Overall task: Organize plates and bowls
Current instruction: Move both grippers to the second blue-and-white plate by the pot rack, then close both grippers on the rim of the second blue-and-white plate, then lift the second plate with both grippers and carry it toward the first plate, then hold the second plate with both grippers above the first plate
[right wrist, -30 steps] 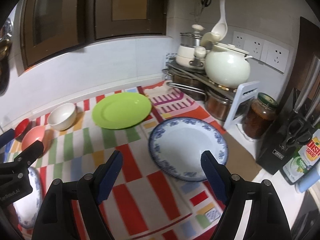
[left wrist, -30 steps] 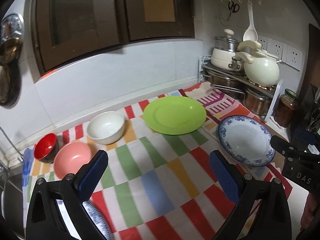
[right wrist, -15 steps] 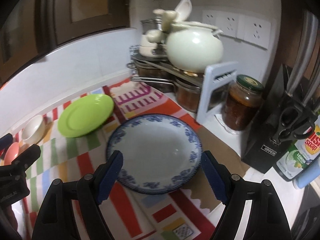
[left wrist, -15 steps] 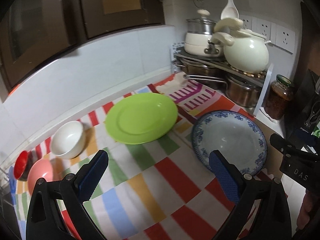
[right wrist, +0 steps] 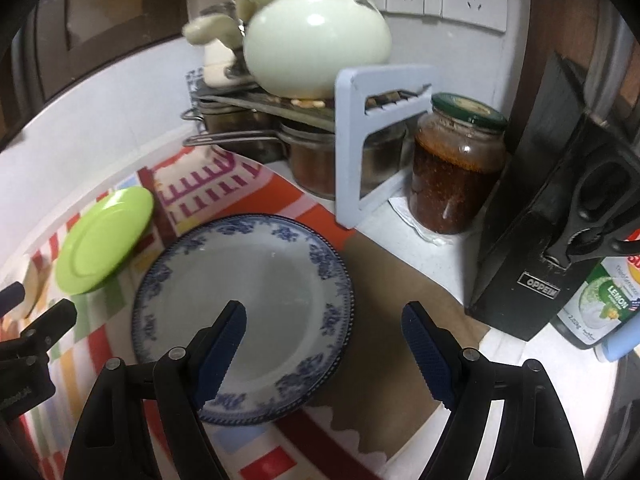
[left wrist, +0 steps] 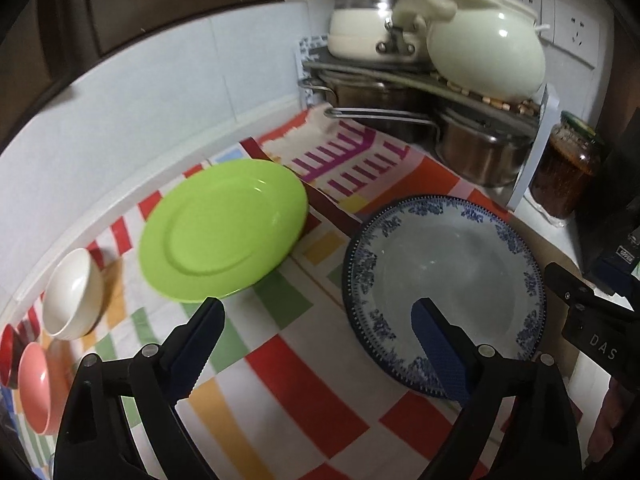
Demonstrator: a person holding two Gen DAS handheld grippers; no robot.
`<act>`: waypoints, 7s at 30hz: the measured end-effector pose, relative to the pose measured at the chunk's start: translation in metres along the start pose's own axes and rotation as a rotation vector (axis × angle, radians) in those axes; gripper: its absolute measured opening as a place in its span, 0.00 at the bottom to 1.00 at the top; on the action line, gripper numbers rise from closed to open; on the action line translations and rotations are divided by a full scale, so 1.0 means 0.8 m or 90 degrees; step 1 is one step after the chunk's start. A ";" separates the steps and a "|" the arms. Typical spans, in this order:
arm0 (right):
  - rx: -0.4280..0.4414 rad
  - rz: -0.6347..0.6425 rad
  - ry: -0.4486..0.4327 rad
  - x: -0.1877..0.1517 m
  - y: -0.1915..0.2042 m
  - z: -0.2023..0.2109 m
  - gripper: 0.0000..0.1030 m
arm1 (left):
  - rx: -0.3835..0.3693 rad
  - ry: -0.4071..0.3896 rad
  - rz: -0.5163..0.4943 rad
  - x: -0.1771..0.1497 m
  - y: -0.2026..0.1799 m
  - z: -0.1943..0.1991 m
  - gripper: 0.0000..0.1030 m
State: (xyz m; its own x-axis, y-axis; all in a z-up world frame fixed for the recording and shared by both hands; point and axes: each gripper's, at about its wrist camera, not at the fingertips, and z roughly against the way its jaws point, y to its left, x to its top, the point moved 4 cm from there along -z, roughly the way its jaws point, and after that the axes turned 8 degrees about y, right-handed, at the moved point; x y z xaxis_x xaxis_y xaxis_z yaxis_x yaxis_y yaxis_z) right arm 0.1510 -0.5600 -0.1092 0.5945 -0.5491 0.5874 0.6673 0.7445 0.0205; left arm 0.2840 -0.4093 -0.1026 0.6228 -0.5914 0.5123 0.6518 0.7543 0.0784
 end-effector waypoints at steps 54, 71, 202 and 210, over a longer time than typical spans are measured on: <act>0.013 -0.021 0.094 0.015 -0.011 -0.117 0.35 | -0.089 0.121 -0.005 0.015 -0.032 -0.110 0.36; 0.020 0.003 0.067 0.009 0.013 -0.057 0.35 | -0.073 0.078 0.031 -0.010 0.003 -0.040 0.36; 0.232 0.416 0.145 -0.314 0.504 0.132 0.35 | 0.114 0.163 0.411 -0.475 0.455 0.144 0.36; 0.226 0.416 0.152 -0.316 0.506 0.125 0.35 | 0.119 0.175 0.399 -0.474 0.454 0.137 0.36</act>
State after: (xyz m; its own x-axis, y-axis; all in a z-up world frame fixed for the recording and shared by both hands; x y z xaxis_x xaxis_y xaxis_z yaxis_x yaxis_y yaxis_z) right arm 0.2261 -0.0815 -0.1682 0.9251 0.0059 0.3798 -0.0110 0.9999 0.0112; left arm 0.2368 0.1204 -0.1747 0.9591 -0.0624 0.2759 0.0656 0.9978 -0.0021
